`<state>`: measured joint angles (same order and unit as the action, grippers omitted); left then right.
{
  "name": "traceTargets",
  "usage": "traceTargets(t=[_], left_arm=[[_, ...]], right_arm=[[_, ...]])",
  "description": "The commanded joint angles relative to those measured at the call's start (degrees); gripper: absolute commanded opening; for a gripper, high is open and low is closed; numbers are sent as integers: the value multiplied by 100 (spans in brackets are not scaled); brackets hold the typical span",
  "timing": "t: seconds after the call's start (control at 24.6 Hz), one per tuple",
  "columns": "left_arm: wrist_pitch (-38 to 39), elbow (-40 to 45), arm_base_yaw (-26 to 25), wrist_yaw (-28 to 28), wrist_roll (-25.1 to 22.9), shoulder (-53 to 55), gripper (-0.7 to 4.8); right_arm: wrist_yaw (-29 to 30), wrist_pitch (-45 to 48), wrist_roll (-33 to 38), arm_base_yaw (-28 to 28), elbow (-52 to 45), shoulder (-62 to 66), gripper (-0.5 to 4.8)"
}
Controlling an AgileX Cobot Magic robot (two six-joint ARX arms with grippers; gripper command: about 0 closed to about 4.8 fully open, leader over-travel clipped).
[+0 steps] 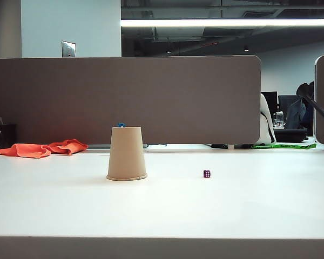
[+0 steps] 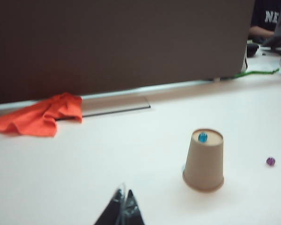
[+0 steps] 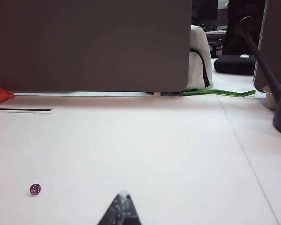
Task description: Throw the dice onto the paper cup, compare its value with the values of the other dice on the table, place the die with the higher value on the paper cup, and take no action if both dice have the same value.
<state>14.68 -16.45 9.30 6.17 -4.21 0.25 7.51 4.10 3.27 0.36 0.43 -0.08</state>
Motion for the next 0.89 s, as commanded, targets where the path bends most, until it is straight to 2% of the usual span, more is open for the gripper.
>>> traceTargets(t=[0.04, 0.2, 0.37, 0.61, 0.89], left_arm=[[-330, 254, 0, 7, 17, 4, -5], [-920, 763, 2, 153, 66, 4, -5], [-1952, 1351, 2, 155, 166, 4, -5], [-1912, 1604, 0, 114, 164, 4, -5], [-1801, 1604, -4, -492, -52, 4, -5]], right_arm=[[9, 210, 22, 0, -7, -4, -1], [-11, 262, 17, -2, -7, -4, -1], [-44, 219, -214, 0, -7, -4, -1], [-52, 256, -225, 0, -7, -4, -1], [13, 476, -398, 0, -7, -4, -1]])
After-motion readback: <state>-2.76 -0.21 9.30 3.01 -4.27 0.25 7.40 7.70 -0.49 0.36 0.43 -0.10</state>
